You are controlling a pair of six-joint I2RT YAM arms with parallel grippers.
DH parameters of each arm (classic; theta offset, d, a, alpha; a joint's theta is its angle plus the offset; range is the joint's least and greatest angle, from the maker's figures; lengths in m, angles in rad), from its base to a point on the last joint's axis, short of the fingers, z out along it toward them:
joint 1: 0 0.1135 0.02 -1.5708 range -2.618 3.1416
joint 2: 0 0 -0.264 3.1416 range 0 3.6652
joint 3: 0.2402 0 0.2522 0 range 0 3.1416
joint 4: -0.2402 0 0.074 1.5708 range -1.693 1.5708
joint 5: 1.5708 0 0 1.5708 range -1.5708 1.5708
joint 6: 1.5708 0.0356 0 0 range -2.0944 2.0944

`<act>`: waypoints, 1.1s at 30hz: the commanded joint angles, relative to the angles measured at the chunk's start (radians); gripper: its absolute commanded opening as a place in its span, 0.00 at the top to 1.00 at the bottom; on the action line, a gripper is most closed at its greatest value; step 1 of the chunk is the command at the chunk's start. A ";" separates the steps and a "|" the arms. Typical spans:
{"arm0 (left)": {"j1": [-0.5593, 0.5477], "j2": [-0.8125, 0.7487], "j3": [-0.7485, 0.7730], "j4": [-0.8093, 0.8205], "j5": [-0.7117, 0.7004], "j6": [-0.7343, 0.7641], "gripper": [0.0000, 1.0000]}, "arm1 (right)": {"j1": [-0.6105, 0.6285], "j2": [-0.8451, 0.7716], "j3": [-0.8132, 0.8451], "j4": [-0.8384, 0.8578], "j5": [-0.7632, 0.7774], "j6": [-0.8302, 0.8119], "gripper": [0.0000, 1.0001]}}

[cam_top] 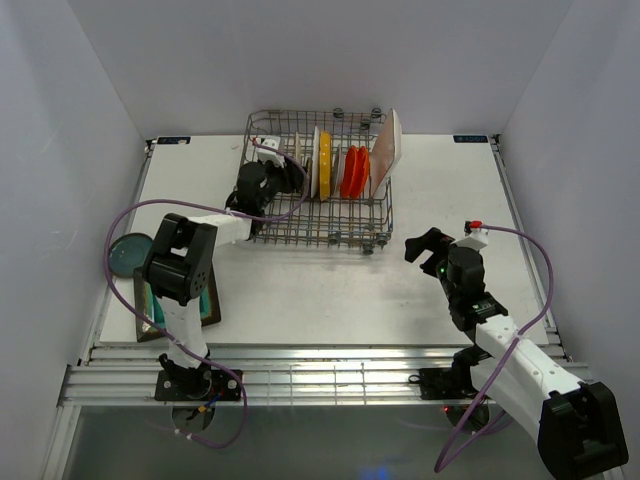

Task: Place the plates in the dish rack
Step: Insert the plate into the dish rack, then pick up the plate from the corner of the board.

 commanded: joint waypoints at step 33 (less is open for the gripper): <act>0.033 -0.354 -0.139 -0.038 -0.300 0.083 0.02 | -0.001 0.006 0.029 0.046 -0.009 -0.022 0.02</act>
